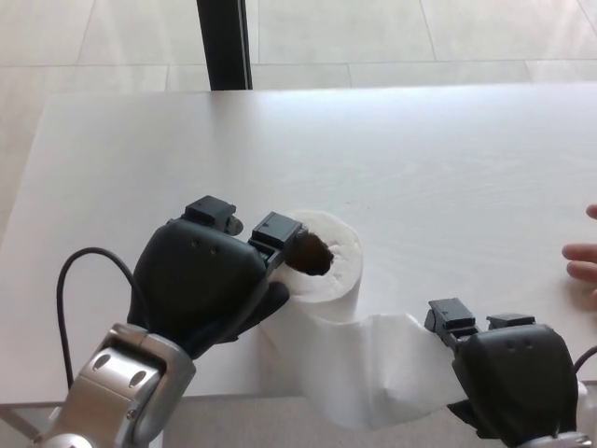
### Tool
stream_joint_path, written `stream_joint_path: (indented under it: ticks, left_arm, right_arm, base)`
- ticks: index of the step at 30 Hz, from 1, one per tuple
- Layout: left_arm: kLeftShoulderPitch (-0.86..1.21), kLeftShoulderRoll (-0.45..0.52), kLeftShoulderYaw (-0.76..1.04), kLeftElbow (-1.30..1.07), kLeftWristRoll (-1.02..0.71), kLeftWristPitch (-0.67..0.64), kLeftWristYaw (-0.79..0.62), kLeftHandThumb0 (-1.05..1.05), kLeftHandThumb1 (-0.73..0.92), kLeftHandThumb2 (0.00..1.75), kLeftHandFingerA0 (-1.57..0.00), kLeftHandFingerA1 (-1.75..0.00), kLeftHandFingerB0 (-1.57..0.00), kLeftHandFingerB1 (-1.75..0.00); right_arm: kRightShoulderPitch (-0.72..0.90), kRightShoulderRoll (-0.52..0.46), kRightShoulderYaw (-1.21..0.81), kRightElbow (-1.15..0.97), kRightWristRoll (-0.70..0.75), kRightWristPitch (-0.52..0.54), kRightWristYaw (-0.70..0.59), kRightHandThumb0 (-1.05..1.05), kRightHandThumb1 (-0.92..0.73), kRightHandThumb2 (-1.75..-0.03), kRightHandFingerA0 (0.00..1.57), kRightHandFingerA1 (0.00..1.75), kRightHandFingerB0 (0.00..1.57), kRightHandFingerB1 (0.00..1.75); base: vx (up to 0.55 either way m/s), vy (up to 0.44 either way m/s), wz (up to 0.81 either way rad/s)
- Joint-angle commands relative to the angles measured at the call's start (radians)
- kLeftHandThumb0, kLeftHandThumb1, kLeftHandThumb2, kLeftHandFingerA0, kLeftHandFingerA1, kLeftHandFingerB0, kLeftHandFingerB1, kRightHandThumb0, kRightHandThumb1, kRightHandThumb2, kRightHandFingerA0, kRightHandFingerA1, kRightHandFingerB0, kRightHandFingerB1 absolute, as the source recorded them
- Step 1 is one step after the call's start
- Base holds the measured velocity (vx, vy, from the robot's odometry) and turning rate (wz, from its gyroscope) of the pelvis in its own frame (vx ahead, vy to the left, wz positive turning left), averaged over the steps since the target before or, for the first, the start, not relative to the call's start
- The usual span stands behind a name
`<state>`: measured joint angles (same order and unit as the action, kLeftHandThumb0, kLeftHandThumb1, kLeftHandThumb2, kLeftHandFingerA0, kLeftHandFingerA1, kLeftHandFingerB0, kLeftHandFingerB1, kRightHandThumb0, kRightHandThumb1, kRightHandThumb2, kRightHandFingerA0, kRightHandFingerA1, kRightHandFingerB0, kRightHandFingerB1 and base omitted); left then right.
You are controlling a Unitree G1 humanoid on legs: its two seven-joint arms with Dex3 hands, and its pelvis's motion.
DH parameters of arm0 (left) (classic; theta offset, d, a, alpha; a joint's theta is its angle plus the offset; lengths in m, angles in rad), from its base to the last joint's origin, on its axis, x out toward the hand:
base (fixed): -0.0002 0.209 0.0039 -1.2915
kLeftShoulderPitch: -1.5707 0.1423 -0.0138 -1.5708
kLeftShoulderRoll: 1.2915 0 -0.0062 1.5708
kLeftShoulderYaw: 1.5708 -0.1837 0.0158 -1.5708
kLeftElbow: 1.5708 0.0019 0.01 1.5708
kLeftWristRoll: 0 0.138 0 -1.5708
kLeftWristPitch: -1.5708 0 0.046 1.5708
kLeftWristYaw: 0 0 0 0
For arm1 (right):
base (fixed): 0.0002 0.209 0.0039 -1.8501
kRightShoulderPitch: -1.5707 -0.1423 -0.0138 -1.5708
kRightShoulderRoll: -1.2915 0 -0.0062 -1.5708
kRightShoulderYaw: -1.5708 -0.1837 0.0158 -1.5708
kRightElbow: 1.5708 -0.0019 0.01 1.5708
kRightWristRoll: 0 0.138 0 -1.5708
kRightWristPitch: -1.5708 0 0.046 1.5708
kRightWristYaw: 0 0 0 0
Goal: A toilet paper roll is kept in the middle of the desk infront of the robot. The robot places its left hand on the top of the toilet paper roll to hold it still and uses its right hand to tear off a piece of toilet paper from it and hands the paper to a person
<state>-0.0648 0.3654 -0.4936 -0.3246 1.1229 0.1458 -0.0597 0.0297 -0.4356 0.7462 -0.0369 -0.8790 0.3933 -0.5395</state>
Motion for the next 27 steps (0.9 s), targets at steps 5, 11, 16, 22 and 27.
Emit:
stream_joint_path:
  ticks: [5,11,16,22,27]
  left_arm:
    - [0.021,0.045,0.009,0.020,0.015,-0.017,-0.063,-0.47,0.56,1.01,-0.47,-0.71,-0.37,-0.62]
    - [0.021,0.047,0.005,0.020,0.022,-0.009,-0.071,-0.48,0.78,0.63,-0.44,-0.69,-0.44,-0.56]
    - [0.019,0.049,0.007,0.016,0.018,-0.006,-0.086,-0.48,0.77,0.63,-0.43,-0.68,-0.43,-0.55]
    - [0.020,0.045,0.003,0.014,0.015,-0.009,-0.084,-0.48,0.78,0.63,-0.43,-0.67,-0.44,-0.55]
    - [0.022,0.050,0.011,0.021,0.003,-0.020,-0.058,-0.47,0.76,0.62,-0.47,-0.67,-0.47,-0.55]
  right_arm:
    - [0.178,0.025,-0.137,-0.180,0.059,-0.145,-0.004,-0.25,-0.58,-1.06,0.93,1.75,0.83,1.58]
    - [0.276,0.056,-0.203,-0.353,0.074,-0.134,0.122,-0.25,-0.50,-1.22,0.96,1.75,0.84,1.54]
    - [0.308,0.122,-0.237,-0.511,0.166,-0.053,0.295,-0.27,-0.46,-1.30,1.04,1.75,0.84,1.63]
    - [0.263,0.281,-0.379,-0.561,0.512,-0.007,0.419,-0.27,-0.38,-1.45,1.06,1.75,0.92,1.59]
    - [0.240,0.521,-0.520,-0.582,0.737,0.136,0.441,-0.15,-0.56,-1.27,1.23,1.28,1.29,1.30]
  base:
    - [0.00,0.000,0.00]
    - [0.00,0.000,0.00]
    - [0.00,0.000,0.00]
    - [0.00,0.000,0.00]
    - [0.00,0.000,0.00]
